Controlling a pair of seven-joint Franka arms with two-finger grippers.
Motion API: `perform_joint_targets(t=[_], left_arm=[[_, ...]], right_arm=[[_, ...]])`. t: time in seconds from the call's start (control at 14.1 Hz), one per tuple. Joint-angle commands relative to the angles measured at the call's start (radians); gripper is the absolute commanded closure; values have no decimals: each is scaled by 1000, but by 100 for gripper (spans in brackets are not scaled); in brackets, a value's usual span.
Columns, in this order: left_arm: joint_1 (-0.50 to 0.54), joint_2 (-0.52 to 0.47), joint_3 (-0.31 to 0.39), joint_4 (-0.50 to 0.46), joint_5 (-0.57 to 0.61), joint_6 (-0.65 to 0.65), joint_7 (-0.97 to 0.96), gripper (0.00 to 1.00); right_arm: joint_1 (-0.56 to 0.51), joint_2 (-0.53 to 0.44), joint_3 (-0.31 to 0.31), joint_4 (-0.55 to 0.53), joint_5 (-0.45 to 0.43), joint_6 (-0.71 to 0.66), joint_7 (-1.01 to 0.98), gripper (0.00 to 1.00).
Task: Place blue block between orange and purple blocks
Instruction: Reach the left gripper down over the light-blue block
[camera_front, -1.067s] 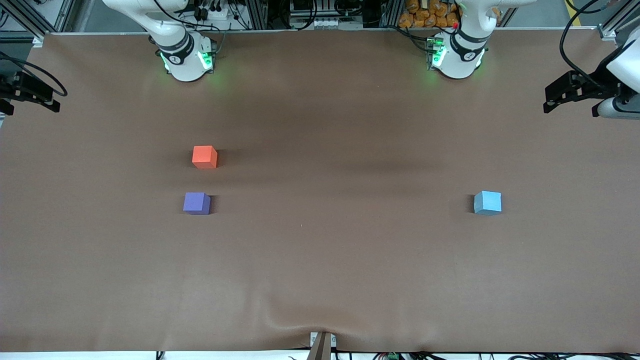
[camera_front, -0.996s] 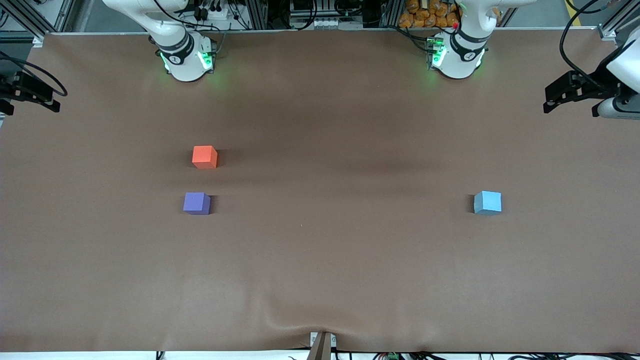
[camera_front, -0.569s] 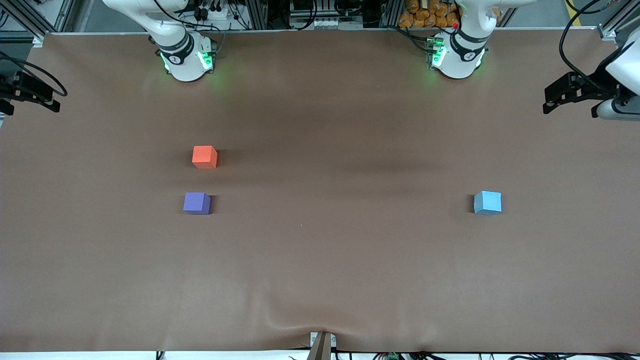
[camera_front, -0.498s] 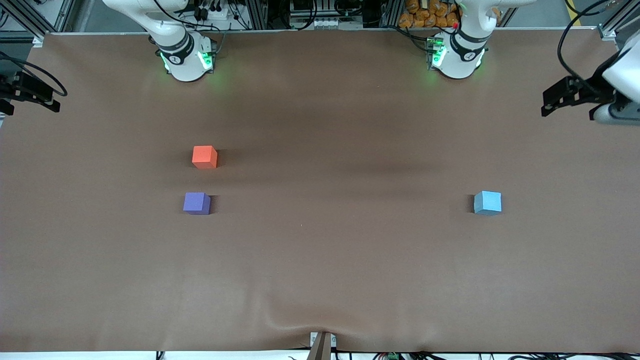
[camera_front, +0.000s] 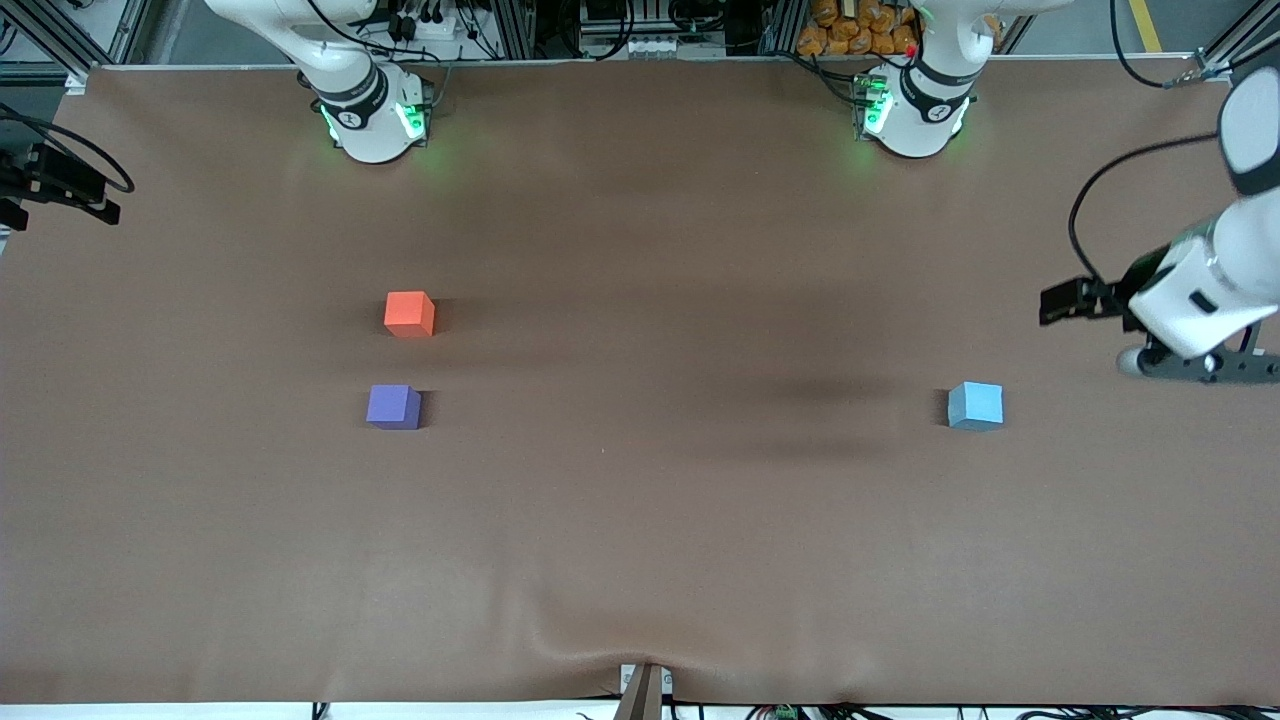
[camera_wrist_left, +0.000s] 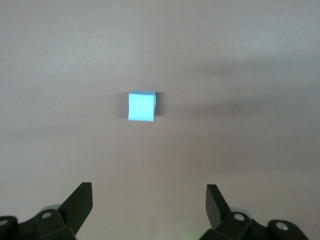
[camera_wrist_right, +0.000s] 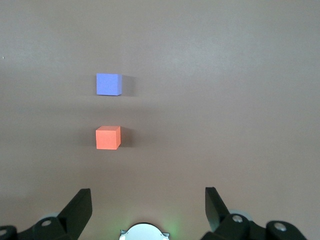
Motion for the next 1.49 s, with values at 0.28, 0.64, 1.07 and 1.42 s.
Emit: perform_joint_targets(t=[0.28,0.64,1.07,1.42], left_arm=[[21,163,-3,8,66,93,20,0],[40,228,-3,-134,51,205,-1,0],[50,254,-3,-325,52,506,-39,0],[57,317,-2,-322,63,543,-44,0]], right_arm=[[-4,-9,0,-4,13,-4,-1,0],[0,-9,-4,-6,13,-9,-1,0],[3,-9,-4,-4,13,-9,-1,0],[-1,-8,-3,-4,15,-7,-1,0]])
